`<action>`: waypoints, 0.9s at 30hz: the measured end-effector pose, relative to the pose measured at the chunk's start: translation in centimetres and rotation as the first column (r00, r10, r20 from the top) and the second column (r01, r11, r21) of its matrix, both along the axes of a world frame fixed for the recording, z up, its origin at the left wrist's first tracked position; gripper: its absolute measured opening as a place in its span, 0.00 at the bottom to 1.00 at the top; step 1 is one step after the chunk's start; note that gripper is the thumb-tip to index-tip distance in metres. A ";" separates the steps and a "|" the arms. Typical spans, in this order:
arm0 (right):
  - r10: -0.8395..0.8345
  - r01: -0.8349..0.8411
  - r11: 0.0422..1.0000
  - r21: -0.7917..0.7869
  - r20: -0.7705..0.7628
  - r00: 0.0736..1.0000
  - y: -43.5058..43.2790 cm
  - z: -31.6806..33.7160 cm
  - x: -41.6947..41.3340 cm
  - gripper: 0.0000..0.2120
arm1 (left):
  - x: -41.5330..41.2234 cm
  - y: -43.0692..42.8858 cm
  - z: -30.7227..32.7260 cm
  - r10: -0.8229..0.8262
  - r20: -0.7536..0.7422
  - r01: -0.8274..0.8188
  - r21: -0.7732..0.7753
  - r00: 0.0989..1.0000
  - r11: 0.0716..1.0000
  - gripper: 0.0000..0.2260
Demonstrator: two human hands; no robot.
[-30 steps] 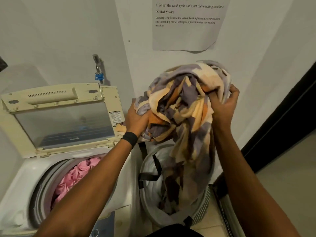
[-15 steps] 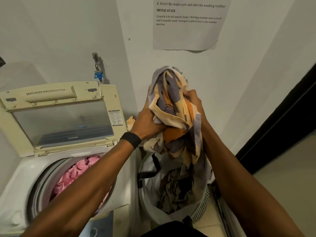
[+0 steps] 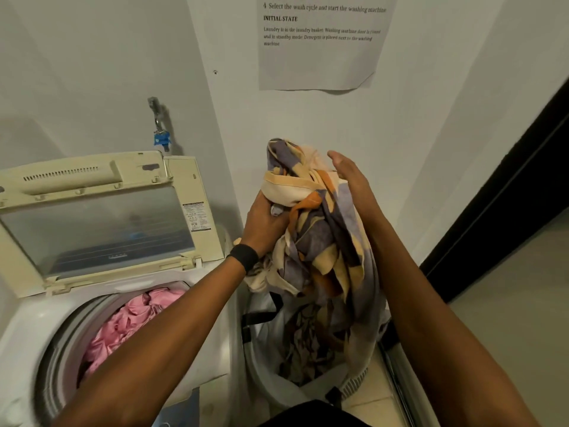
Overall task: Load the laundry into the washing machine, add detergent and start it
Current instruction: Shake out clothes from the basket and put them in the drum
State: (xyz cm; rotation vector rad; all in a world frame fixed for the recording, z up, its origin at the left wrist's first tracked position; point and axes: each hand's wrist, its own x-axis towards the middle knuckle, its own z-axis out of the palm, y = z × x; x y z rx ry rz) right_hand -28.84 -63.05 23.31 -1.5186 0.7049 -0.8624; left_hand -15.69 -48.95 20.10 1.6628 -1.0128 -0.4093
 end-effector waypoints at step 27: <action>-0.114 0.016 0.957 0.290 0.325 0.939 8.2 0.9 1.7 0.11 | 6.5 7.1 0.7 0.299 -0.162 -0.284 0.107 0.940 0.953 0.09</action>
